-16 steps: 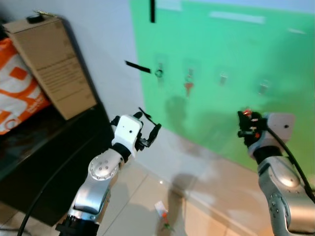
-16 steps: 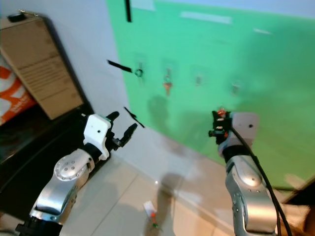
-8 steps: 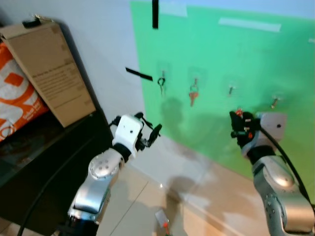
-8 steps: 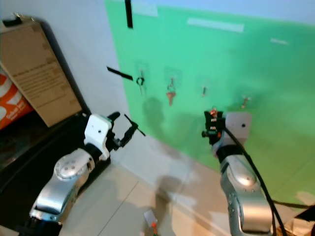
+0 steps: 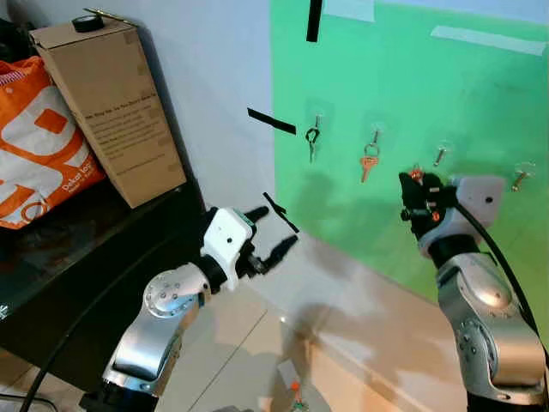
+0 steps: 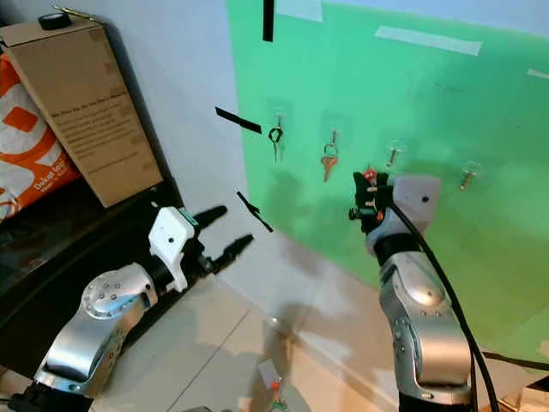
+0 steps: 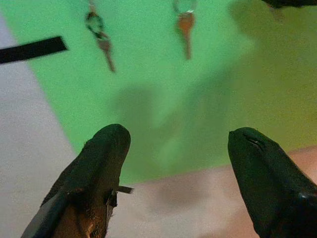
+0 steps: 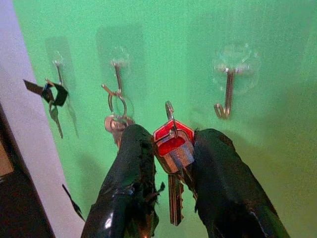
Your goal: Hang keys on a hook
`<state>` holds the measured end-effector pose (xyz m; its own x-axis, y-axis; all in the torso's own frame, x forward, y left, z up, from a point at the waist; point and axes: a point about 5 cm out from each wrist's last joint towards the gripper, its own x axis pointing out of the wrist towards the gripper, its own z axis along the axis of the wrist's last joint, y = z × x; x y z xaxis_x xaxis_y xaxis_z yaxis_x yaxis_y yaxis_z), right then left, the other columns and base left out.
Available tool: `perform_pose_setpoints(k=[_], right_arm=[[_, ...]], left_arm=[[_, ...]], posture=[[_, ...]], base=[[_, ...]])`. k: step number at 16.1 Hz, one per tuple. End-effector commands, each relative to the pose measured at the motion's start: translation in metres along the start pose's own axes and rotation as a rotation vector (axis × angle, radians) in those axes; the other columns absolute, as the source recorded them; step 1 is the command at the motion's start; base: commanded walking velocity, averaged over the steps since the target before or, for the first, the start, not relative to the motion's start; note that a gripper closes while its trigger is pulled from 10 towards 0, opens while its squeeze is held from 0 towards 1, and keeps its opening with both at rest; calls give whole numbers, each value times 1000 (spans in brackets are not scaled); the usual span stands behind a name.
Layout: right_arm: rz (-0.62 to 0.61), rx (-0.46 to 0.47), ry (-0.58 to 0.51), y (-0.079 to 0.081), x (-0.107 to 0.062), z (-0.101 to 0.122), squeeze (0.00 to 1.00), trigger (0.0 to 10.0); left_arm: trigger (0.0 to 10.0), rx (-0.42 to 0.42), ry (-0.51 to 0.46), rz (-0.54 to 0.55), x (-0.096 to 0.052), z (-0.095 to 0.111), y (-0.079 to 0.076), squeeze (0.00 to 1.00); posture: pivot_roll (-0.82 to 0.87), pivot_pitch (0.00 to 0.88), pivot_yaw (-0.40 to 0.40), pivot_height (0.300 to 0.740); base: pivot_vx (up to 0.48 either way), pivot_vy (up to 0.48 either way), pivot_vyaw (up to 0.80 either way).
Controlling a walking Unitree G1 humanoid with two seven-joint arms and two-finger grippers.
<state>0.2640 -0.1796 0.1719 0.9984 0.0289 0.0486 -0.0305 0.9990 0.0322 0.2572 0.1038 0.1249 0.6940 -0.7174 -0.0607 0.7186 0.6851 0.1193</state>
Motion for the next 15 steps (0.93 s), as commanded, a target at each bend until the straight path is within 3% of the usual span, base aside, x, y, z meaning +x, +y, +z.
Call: perform_pose_setpoints(k=[1,7,15], right_arm=[[6,16,-21,0,5,7,0,10000],[-24,49,-22,-5,8,11,0,10000],[-63,122,-15,-15,-5,9,0,10000]], left_arm=[[10000,-15,-1,-47,-1,2,-4,0],[10000,-27,9,-84,-5,2,-8,0],[10000,-38,13,-109,-7,3,-11,0]], posture=[[-80,0,64,740],[-76,0,54,740],[-83,0,62,740]], base=[[0,0,0],[0,0,0],[0,0,0]])
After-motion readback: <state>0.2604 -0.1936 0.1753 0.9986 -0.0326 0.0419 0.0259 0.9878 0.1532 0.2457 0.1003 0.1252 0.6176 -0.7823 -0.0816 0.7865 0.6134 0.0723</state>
